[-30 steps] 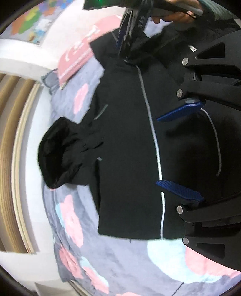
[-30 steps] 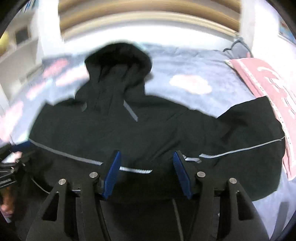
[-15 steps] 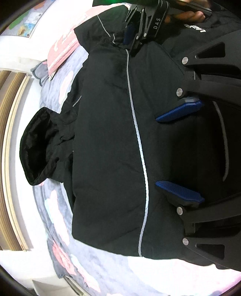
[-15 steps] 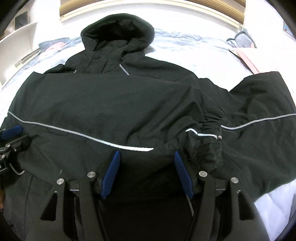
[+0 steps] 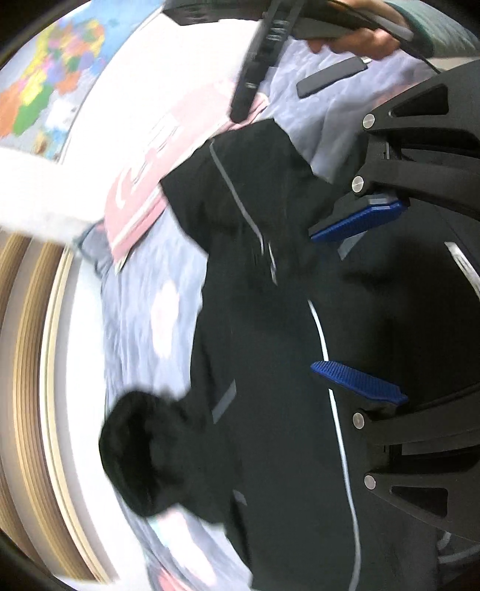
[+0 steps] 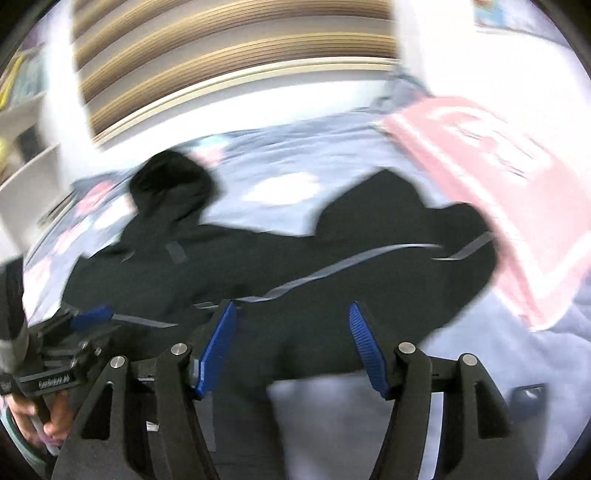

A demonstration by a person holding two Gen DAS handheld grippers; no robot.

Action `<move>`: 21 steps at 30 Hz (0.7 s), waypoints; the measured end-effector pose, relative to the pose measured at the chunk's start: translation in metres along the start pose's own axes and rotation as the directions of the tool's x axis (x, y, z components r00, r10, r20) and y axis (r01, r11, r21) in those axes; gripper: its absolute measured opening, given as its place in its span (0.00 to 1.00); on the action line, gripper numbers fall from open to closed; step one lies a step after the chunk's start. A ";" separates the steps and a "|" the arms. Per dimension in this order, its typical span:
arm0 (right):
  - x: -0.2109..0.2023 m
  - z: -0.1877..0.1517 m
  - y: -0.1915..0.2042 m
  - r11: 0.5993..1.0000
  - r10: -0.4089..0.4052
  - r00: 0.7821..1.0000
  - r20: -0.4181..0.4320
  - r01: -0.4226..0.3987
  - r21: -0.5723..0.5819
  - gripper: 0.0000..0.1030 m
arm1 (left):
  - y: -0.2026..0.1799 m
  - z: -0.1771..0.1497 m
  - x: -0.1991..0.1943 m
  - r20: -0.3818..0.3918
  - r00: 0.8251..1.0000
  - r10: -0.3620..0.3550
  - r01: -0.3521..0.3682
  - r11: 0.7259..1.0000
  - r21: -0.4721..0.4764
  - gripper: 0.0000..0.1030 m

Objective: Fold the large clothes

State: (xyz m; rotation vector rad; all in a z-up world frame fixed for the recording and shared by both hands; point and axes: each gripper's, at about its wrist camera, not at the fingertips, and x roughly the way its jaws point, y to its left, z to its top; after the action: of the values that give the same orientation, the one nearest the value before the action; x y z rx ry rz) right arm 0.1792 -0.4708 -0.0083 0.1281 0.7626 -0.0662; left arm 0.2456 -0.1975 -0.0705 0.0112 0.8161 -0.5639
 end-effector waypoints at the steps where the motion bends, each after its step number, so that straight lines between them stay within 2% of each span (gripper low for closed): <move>1: 0.001 0.002 -0.019 1.000 -0.021 1.000 -0.004 0.022 0.023 0.65 | -0.010 0.002 0.011 -0.009 1.000 -0.013 0.013 1.000 0.003 0.66; 3: 0.006 0.006 -0.067 0.994 -0.040 0.999 -0.021 0.042 0.097 0.66 | -0.027 0.011 0.038 -0.025 0.999 -0.046 0.046 0.999 -0.012 0.66; 5: 0.013 0.007 -0.116 0.980 -0.027 0.999 -0.030 0.033 0.197 0.78 | -0.035 0.014 0.060 -0.029 0.997 -0.069 0.068 0.997 -0.036 0.66; 7: 0.022 0.010 -0.154 0.959 -0.022 0.999 -0.025 0.029 0.284 0.84 | -0.042 0.016 0.082 -0.035 0.996 -0.083 0.080 0.995 -0.065 0.66; 11: 0.050 0.017 -0.214 0.915 -0.013 0.999 -0.047 0.031 0.402 0.83 | -0.046 0.010 0.115 -0.023 0.999 -0.046 0.044 0.996 -0.084 0.69; 13: 0.070 0.020 -0.235 0.894 0.016 0.998 -0.061 0.013 0.449 0.81 | -0.048 0.004 0.122 -0.027 0.999 -0.041 0.039 0.997 -0.068 0.73; 17: 0.111 0.022 -0.260 0.864 0.019 0.994 -0.108 0.038 0.502 0.78 | -0.052 -0.004 0.124 -0.011 1.000 -0.019 0.019 0.999 -0.033 0.73; 21: 0.151 0.019 -0.273 0.824 0.107 0.986 -0.129 -0.016 0.566 0.75 | -0.051 -0.007 0.124 -0.005 1.000 -0.015 0.015 1.000 -0.022 0.74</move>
State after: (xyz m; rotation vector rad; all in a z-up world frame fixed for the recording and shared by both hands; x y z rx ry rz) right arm 0.2721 -0.7463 -0.1239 0.7344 0.8777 -0.2234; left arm 0.2843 -0.2978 -0.1505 -0.0140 0.8277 -0.5689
